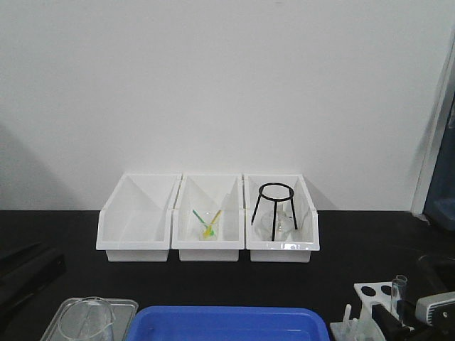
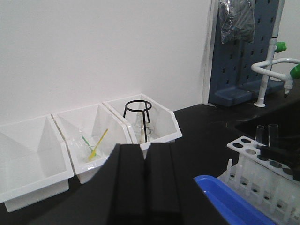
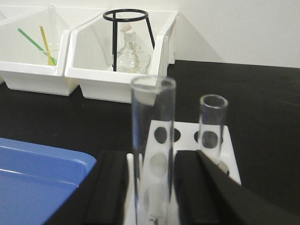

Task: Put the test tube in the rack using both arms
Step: 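Open the right gripper and lift it away from the rack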

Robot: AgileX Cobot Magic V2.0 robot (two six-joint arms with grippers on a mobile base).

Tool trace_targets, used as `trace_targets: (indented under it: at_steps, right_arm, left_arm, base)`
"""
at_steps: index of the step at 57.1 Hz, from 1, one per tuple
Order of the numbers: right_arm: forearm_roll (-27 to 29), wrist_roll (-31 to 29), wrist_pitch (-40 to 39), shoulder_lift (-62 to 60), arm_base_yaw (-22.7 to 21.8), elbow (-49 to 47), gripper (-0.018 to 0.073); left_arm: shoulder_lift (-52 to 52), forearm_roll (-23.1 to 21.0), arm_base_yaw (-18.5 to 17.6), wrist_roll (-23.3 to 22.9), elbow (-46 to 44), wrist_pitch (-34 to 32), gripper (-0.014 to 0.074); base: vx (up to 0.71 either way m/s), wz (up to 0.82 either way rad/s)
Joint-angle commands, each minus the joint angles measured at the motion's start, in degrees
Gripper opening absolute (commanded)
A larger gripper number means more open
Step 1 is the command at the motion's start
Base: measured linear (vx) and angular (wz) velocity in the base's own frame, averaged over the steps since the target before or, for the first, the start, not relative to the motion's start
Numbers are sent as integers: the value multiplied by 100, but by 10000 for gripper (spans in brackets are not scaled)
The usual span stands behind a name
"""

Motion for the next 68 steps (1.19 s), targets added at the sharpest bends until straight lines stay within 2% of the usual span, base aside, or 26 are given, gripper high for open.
trace_targets:
  at_steps: [1,8,18,24,28,32,40,41,46,53,68]
  right_arm:
    - [-27,-13,-532,-345,-24,-149,446]
    - [-27,-19,-427,-787,-24,-149,475]
    - [-181,71,290,-2078,-24,-149,474]
    - [-504,504,1126,-3079,-24,-149,467]
    - [-866,997,1781,-3868,-24,-149,433]
    - [-1313,1551,2455,-4595,-24,-149,344]
    - [-2260,3009,3963,-6053,-24,-149,-6]
    - [-2328,3115,4086,-6149,-24,-149,-16]
    - [-2743,3469,4591,-6601,-24,-149,-13]
    - [-3139,3466,4689,-6833,-24,-149,-12]
    - [-3183,3466,4716,-6854,-24,-149,-11]
  left_arm:
    - [-2,-37,2,-31,-152,-147,-7]
    - [-2,-37,2,-31,-152,-147,-7]
    - [-2,-37,2,-31,-152,-147,-7]
    - [-2,-37,2,-31,-108,-147,-7]
    - [-2,-37,2,-31,7,-155,-7]
    - [-2,-37,-18,-31,185,-254,-7]
    - [-2,-37,-18,-38,586,-745,-7]
    - [-2,-37,-18,-38,616,-796,-7]
    - [-2,-37,-18,-38,708,-947,-7]
    - [-2,-32,-18,-18,736,-986,-7]
    - [-2,-32,-18,-24,736,-912,-7]
  base:
    - [0,0]
    - [0,0]
    - [0,0]
    - [0,0]
    - [0,0]
    - [0,0]
    - [0,0]
    - [0,0]
    - [0,0]
    - [0,0]
    - [0,0]
